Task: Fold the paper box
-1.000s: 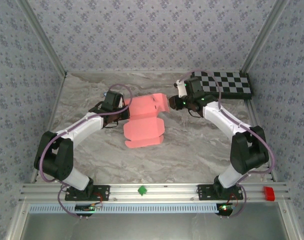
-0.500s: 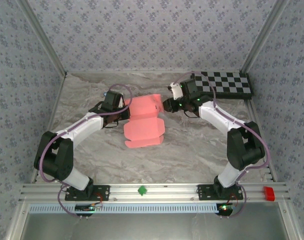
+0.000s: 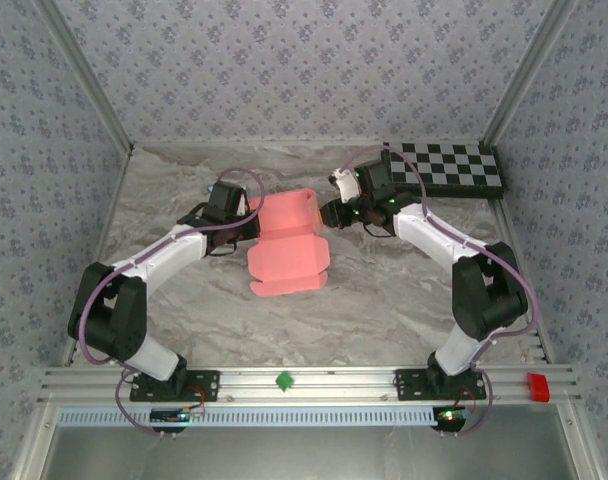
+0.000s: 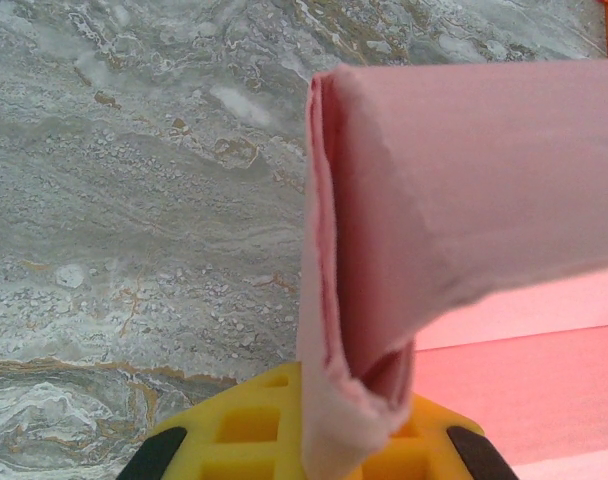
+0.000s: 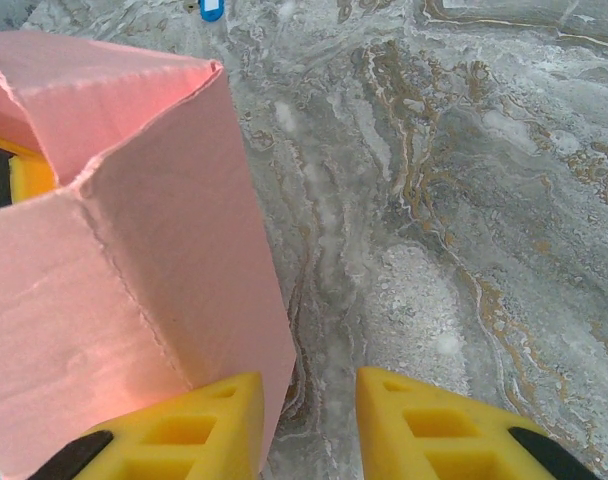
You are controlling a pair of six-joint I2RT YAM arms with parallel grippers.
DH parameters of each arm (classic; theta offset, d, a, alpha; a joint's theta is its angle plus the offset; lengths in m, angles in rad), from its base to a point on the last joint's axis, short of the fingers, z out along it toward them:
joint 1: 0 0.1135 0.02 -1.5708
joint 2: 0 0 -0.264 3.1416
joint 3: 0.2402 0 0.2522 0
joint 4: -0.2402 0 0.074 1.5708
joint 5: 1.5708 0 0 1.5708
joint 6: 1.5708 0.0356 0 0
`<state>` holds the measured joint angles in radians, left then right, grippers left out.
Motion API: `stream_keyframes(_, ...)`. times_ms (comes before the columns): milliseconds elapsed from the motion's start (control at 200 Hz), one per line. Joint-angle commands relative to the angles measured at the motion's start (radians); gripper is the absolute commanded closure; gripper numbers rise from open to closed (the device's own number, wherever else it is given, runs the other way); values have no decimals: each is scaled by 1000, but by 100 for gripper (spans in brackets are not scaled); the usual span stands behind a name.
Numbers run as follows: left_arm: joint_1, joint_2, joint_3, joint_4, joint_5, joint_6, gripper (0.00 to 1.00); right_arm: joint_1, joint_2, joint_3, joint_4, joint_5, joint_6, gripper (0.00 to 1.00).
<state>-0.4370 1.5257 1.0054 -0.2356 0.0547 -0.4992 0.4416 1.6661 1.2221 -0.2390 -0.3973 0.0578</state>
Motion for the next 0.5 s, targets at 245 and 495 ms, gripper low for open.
stream_keyframes(245,-3,-4,20,-11,-8,-21,100,11,-36,24,-17,-62,-34,72)
stream_keyframes(495,-3,-4,18,-21,-17,-19,100,11,-58,19,-15,-82,-37,71)
